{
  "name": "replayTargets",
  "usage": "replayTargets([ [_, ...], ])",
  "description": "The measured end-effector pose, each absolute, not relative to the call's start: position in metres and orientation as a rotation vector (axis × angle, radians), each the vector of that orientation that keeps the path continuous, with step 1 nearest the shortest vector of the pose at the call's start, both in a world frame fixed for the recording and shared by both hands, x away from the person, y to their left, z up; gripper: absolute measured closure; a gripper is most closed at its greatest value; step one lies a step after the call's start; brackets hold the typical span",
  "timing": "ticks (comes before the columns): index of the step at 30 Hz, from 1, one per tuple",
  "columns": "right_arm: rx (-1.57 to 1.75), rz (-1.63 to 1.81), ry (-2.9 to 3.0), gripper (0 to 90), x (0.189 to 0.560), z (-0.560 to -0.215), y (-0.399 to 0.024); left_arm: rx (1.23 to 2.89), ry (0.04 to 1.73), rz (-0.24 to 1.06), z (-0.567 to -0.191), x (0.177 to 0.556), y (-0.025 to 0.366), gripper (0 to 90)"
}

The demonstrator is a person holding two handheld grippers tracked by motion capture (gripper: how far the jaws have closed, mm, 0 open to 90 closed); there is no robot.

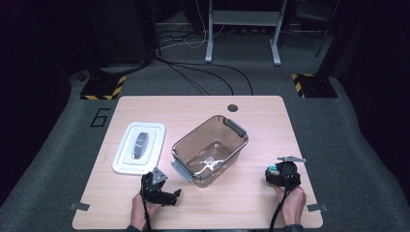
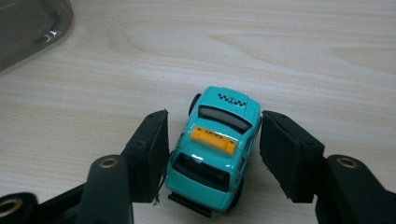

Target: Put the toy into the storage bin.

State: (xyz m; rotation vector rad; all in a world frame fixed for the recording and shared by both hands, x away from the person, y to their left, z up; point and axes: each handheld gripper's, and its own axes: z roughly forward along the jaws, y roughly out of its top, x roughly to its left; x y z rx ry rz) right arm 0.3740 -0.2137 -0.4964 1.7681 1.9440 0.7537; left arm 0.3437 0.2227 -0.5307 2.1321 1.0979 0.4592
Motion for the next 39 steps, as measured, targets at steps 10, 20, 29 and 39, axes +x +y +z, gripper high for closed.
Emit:
replayTargets([
  [10, 1.748, 0.755, 1.936, 50.7, 0.375, -0.493, -0.214, 2.132, 1.099, 0.459, -0.531, 0.344, 0.223, 0.2],
  [20, 1.661, 0.806, 2.039, 53.1, 0.37, -0.493, -0.222, 2.132, 1.097, 0.466, -0.531, 0.344, 0.223, 0.3],
  [29, 1.687, 0.825, 2.05, 41.1, 0.369, -0.495, -0.223, 2.142, 1.09, 0.47, -0.53, 0.344, 0.223, 0.3],
  [39, 1.727, 0.76, 1.977, 50.0, 0.366, -0.503, -0.214, 2.139, 1.092, 0.469, -0.53, 0.344, 0.223, 0.4],
])
